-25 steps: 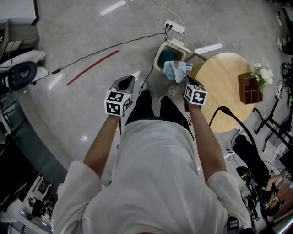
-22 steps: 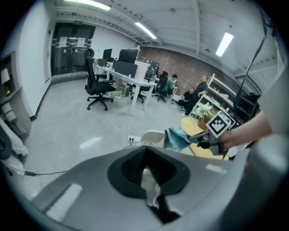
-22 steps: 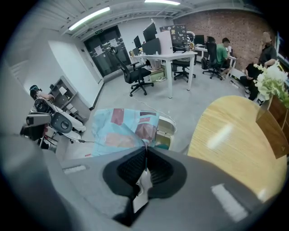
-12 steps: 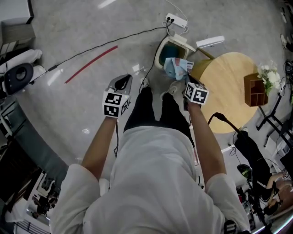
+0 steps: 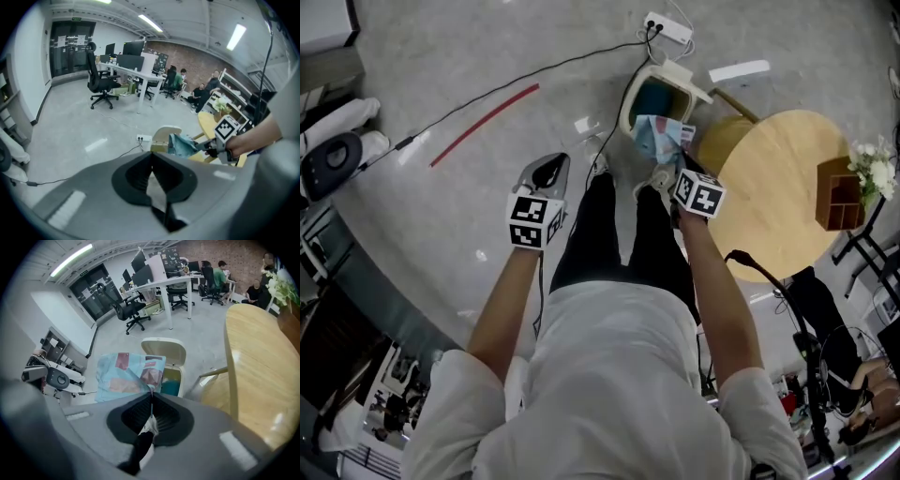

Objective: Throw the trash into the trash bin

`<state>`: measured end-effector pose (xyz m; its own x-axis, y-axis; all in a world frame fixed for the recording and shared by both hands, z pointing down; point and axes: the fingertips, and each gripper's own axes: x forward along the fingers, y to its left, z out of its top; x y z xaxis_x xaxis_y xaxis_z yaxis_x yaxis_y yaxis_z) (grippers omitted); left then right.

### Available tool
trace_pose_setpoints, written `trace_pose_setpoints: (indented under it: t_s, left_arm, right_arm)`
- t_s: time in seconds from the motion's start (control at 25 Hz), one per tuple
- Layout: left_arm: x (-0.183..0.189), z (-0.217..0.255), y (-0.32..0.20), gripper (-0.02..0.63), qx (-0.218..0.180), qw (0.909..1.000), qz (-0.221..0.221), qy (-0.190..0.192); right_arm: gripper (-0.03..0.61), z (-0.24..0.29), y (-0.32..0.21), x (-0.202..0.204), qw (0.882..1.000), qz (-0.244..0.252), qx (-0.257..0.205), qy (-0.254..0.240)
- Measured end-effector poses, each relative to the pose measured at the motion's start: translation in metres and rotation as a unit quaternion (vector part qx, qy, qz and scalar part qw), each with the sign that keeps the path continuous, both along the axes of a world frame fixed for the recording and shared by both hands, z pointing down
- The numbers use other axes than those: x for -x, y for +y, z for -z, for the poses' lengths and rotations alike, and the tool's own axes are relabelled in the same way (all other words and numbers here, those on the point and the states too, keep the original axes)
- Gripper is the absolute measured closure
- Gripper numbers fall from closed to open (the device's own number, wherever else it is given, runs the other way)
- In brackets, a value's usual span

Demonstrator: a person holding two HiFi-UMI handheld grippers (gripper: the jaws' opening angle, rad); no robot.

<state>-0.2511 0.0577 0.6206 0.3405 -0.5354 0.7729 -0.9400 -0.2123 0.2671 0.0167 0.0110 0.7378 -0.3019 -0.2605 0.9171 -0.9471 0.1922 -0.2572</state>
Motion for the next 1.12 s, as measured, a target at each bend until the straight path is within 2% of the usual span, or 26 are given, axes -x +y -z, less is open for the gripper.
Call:
trace_pose_setpoints:
  t_s: [0.2, 0.68, 1.12]
  left_arm:
    - [-0.002, -0.022, 0.0, 0.611, 0.007, 0.9999, 0.008, 0.004]
    - [-0.011, -0.086, -0.001, 0.611, 0.018, 0.9998, -0.006, -0.009]
    - [-0.025, -0.135, 0.005, 0.611, 0.036, 0.9993, -0.009, 0.004]
  right_arm:
    - [0.575, -0.03, 0.002, 0.005, 1.0, -0.018, 0.008, -0.008]
    - [0.575, -0.104, -0.007, -0.005, 0.999, -0.038, 0.011, 0.0]
    - [0.575, -0.16, -0.006, -0.013, 0.998, -0.055, 0.02, 0.006]
